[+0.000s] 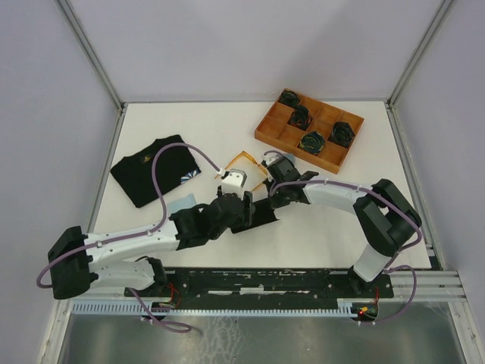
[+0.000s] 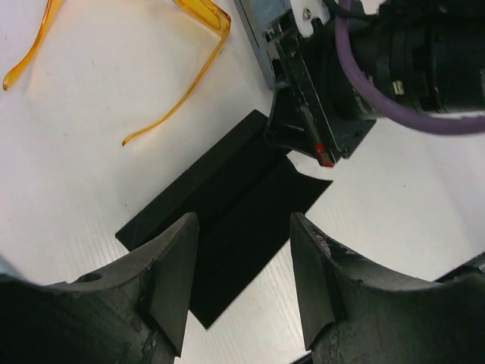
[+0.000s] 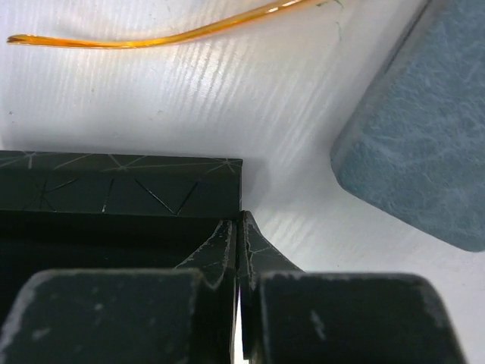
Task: Organize the sunglasses
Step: Adjust the sunglasses case at the center of the board.
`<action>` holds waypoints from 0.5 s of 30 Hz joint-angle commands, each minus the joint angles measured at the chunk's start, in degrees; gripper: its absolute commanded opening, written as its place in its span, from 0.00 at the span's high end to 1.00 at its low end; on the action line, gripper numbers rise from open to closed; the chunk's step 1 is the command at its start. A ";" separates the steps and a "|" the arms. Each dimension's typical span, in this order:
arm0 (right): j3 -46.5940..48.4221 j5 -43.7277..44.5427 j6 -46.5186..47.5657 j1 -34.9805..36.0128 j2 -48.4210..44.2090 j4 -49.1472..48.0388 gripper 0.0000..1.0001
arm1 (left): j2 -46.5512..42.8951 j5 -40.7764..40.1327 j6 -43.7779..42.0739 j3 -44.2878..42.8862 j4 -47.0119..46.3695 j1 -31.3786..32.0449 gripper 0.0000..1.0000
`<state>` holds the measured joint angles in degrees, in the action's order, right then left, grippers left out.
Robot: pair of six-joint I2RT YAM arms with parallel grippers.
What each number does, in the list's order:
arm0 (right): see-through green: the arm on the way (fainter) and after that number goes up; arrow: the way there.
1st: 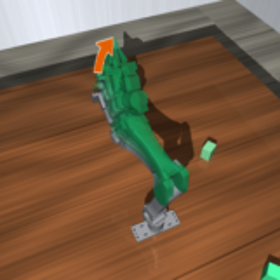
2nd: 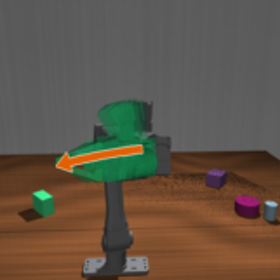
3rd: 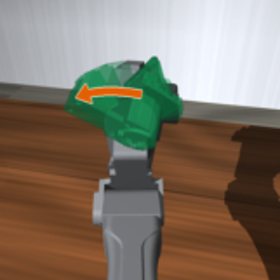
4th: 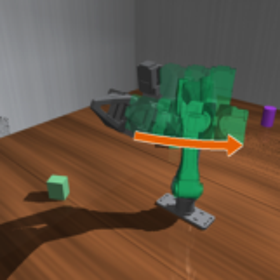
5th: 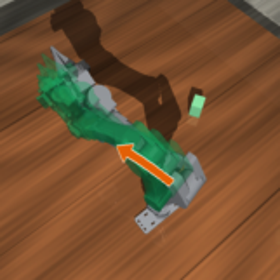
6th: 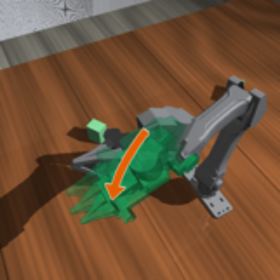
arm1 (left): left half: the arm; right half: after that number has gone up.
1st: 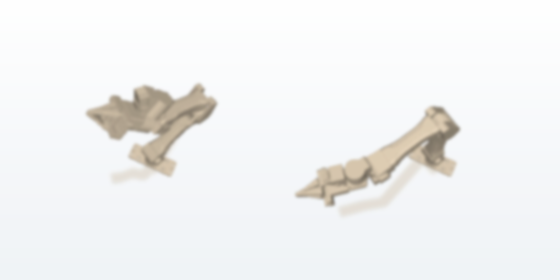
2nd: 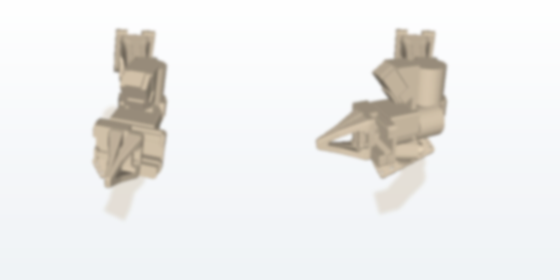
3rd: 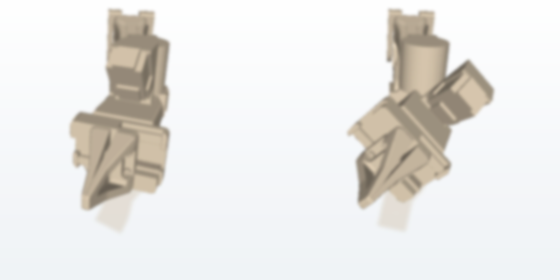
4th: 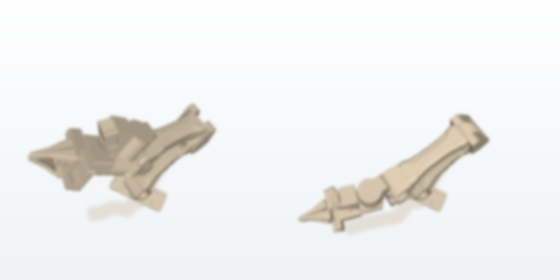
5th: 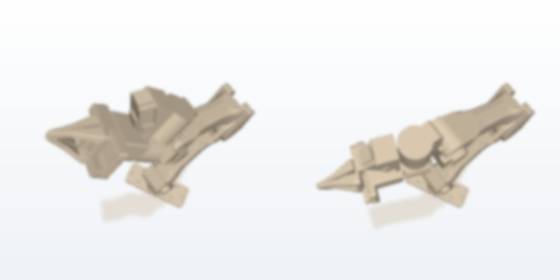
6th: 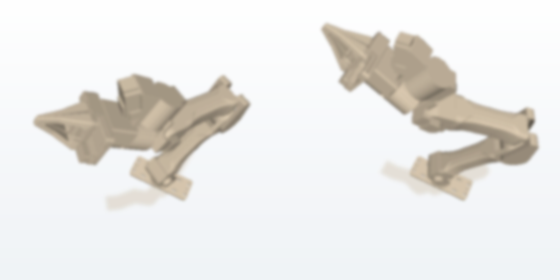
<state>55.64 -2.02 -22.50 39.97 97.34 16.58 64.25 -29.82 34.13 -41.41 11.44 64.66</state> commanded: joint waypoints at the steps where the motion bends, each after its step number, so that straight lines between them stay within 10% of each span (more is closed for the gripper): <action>1: -0.76 2.75 -3.99 -0.13 -4.12 -2.25 1.00 | 5.46 1.22 -2.04 -3.47 -6.47 -2.44 0.42; 15: 0.77 6.83 -10.65 -0.18 -8.02 1.44 1.00 | 12.92 8.77 0.97 0.14 -11.68 -2.96 0.49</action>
<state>54.50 2.79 -29.93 39.97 92.42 18.04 76.90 -22.57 33.76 -42.65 3.92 61.73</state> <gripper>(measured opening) 0.008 0.527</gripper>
